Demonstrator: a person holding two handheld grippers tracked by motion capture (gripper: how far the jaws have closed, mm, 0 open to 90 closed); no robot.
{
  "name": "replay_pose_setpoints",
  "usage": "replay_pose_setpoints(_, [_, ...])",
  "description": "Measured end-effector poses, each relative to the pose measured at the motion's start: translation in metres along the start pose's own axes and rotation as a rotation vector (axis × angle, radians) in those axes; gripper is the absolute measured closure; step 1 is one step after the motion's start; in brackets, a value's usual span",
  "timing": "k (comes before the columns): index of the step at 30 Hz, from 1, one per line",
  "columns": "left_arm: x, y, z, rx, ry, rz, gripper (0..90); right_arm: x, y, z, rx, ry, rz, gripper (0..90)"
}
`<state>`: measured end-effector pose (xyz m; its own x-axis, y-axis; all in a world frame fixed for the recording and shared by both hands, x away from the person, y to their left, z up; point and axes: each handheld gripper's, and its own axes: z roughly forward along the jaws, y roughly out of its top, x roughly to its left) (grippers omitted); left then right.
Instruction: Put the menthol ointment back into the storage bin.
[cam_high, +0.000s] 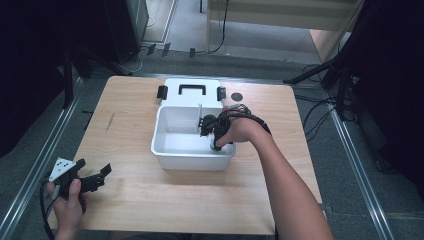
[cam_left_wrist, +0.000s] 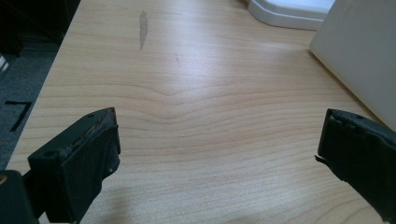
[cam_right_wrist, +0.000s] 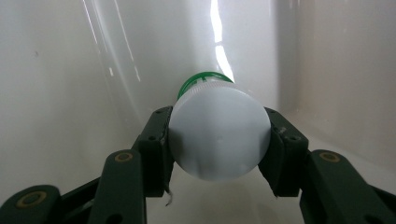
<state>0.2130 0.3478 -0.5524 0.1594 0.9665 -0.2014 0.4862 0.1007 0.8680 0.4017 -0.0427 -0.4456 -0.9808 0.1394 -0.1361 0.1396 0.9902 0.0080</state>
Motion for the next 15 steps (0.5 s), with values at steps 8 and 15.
replay_pose_setpoints(8, [-0.0001, 0.0, 0.0, 0.0, 0.0, 0.0, 0.0, -0.001, 0.0027, 0.0009, 0.003, -0.006, 0.015, 51.2])
replay_pose_setpoints(15, [-0.0001, 0.0, 0.0001, 0.0, 0.0, 0.0, 0.0, 0.0002, 0.0036, 0.0029, 0.049, -0.025, 0.002, 51.1])
